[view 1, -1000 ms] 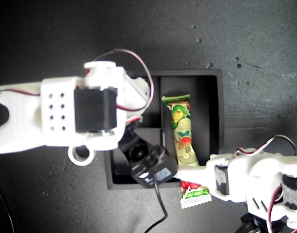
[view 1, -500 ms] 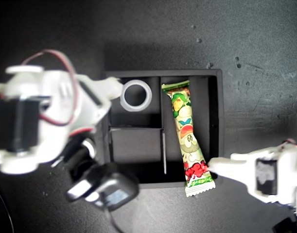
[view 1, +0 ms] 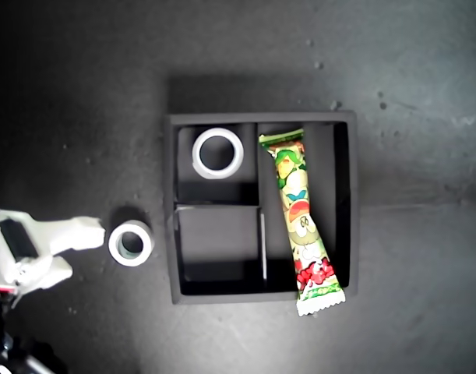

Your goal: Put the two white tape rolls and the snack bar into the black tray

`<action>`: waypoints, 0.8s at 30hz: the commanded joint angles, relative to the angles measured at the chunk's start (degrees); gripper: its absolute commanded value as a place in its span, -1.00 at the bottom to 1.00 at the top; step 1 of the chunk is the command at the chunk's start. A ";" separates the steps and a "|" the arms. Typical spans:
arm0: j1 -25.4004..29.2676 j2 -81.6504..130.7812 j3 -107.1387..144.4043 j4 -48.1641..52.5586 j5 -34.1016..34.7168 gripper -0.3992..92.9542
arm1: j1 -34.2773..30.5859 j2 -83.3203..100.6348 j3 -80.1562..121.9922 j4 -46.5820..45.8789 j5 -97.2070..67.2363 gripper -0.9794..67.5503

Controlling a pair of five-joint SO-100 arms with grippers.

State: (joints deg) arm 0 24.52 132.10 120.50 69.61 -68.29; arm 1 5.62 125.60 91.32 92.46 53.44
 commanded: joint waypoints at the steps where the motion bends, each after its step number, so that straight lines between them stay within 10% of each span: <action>1: 0.88 -2.90 1.23 -5.01 0.35 -0.57 | -1.23 13.80 14.94 -6.86 5.45 -0.99; 24: 3.60 -12.39 8.35 -21.62 -1.58 -0.63 | -5.10 45.62 66.62 -32.43 20.13 -0.99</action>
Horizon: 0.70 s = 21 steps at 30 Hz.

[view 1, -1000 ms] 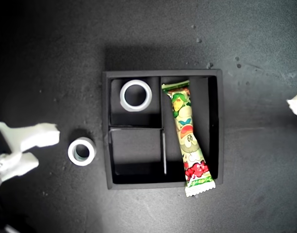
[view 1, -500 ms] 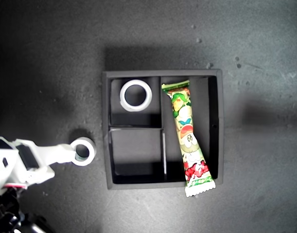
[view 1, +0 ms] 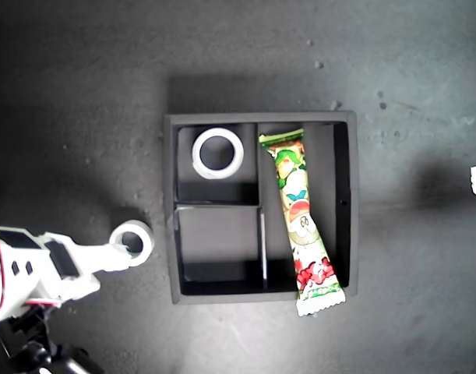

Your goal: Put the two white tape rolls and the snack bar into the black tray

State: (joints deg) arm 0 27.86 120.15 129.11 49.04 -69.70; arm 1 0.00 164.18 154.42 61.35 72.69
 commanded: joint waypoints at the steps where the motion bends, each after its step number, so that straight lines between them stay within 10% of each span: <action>1: 0.18 -0.88 -0.26 -1.32 -0.09 -0.63 | 0.53 9.67 5.27 -1.05 1.23 -0.99; 21: -2.72 -8.79 -3.08 -3.25 1.14 -0.62 | -0.97 17.05 14.24 -1.32 3.25 -0.99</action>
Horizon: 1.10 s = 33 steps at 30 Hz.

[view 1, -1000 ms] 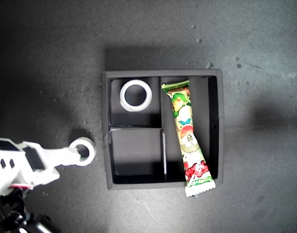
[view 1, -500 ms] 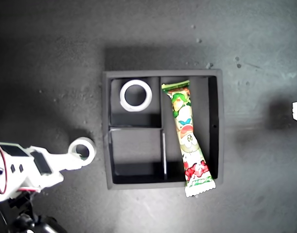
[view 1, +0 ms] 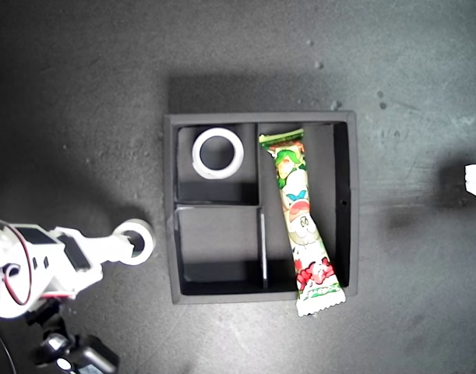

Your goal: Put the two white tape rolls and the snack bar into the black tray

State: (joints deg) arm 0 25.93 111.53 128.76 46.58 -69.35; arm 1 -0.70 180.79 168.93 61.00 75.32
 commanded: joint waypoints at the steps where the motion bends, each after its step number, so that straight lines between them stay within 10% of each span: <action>1: -0.88 -0.35 -2.99 -0.79 0.97 -0.62 | -0.26 0.53 -0.09 -1.05 0.62 -0.99; 33: -3.08 -8.96 -8.17 -0.88 2.37 -0.62 | -1.93 0.53 1.58 -2.81 0.44 -0.99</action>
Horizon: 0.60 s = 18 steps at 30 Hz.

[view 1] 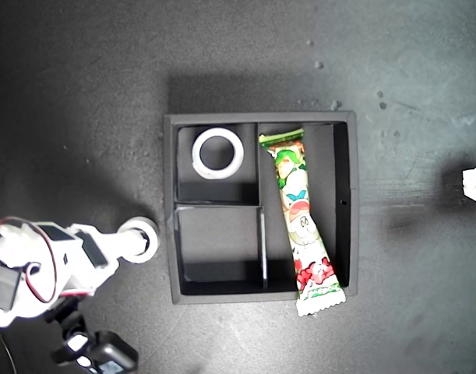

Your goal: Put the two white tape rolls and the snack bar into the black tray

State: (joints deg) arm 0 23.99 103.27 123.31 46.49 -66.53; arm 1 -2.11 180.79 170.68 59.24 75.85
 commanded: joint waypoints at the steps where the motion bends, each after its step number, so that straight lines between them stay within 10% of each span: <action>1: -1.23 -1.41 -2.90 -0.79 -0.53 -0.62 | -0.62 0.53 -0.09 -1.14 -0.09 -0.99; 18: -5.71 -12.22 -12.66 7.82 -3.08 -0.99 | 2.37 4.22 8.26 -3.87 -1.41 -0.99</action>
State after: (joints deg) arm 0 18.81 90.70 115.14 49.31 -69.70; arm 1 -1.05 182.55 176.57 55.02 75.85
